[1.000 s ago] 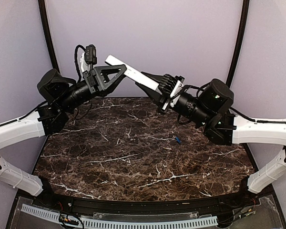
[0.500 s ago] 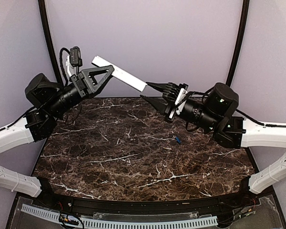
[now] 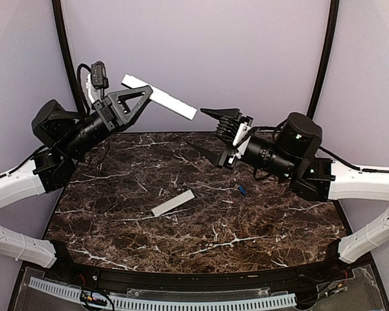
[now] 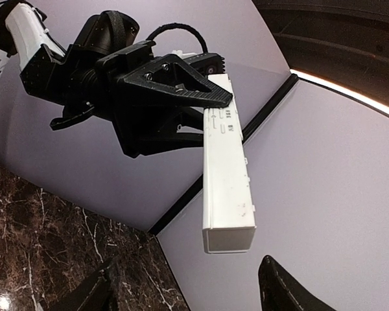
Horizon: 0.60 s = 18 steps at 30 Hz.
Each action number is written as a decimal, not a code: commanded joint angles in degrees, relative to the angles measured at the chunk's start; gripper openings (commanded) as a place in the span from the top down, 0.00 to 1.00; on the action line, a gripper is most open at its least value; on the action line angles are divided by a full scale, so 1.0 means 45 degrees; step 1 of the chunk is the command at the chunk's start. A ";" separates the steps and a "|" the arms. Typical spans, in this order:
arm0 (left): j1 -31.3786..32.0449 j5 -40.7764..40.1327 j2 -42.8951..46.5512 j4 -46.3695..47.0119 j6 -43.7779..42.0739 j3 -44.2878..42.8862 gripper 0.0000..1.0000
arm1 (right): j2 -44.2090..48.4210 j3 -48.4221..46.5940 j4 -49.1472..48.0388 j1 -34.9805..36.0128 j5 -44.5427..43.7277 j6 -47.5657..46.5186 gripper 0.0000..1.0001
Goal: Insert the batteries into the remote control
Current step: Pass from the left arm to the right
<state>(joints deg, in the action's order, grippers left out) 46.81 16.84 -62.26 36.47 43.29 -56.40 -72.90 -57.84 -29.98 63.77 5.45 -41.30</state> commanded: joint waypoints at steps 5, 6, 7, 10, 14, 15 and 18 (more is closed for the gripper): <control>-0.0040 -0.1303 0.0835 -0.1113 -0.3050 0.0266 1.00 | -0.0019 -0.1437 0.2301 -0.0146 -0.0298 0.1660 0.22; -0.0035 -0.1365 0.0917 -0.1278 -0.3464 0.0385 1.00 | 0.0065 -0.1913 0.3292 -0.0241 0.0265 0.2081 0.16; -0.0036 -0.1265 0.0931 -0.1656 -0.4389 0.0405 1.00 | 0.0085 -0.2393 0.4326 -0.0381 0.1033 0.2487 0.09; -0.0031 -0.0105 0.0955 -0.2092 -0.5754 0.0549 1.00 | -0.0118 -0.3805 0.7243 -0.0690 0.2967 0.3507 0.01; -0.0030 0.1378 0.0987 -0.2037 -0.7058 0.0809 1.00 | -0.0235 -0.4468 0.8440 -0.0823 0.4140 0.4406 0.01; -0.0030 0.1820 0.0907 -0.2329 -0.7402 0.0783 1.00 | -0.0285 -0.4565 0.8422 -0.0830 0.4137 0.4665 0.02; -0.0031 0.2584 0.0684 -0.2635 -0.7785 0.0707 1.00 | -0.0851 -0.5279 0.8868 -0.0849 0.3657 0.5136 0.04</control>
<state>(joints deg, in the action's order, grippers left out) 46.76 21.23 -59.00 26.41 14.98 -53.47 -74.06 -78.13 2.79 60.29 20.01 -23.90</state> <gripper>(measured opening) 0.288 0.979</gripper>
